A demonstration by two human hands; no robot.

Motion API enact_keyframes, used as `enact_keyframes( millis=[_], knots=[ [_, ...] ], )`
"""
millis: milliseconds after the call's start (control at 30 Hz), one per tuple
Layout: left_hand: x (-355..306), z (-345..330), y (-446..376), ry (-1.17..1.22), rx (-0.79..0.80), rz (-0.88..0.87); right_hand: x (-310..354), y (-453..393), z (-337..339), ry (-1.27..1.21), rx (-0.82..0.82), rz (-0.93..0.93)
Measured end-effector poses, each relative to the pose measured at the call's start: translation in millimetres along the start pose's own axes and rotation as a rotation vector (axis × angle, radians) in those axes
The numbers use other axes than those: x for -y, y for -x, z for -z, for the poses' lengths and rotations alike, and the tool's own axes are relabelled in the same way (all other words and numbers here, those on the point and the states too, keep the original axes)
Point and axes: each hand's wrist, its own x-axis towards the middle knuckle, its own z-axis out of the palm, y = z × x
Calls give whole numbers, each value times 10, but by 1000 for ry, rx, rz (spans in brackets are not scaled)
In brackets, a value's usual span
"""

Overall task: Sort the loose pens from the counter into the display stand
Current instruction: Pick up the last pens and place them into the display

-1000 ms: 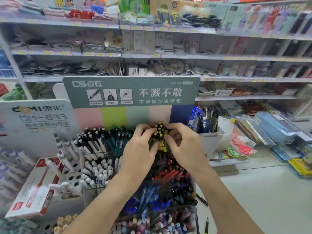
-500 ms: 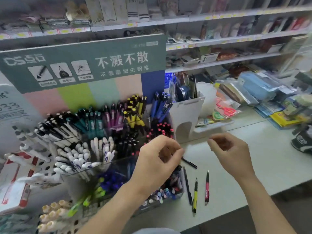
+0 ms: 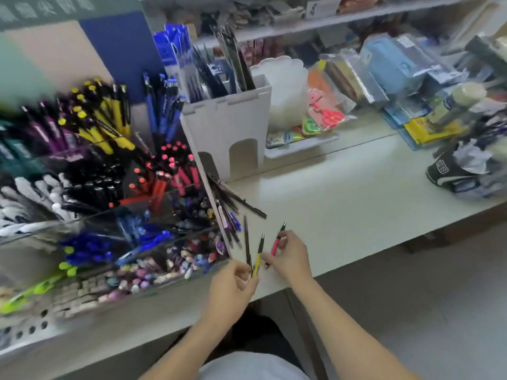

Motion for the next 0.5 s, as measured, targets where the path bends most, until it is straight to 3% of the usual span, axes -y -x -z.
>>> enact_keyframes(
  millis=[200, 500],
  knots=[
    [290, -421, -8, 87, -212, 166, 51, -45, -102, -28, -31, 44],
    [9, -885, -193, 75, -455, 237, 34, -415, 177, -20, 250, 158]
  ],
)
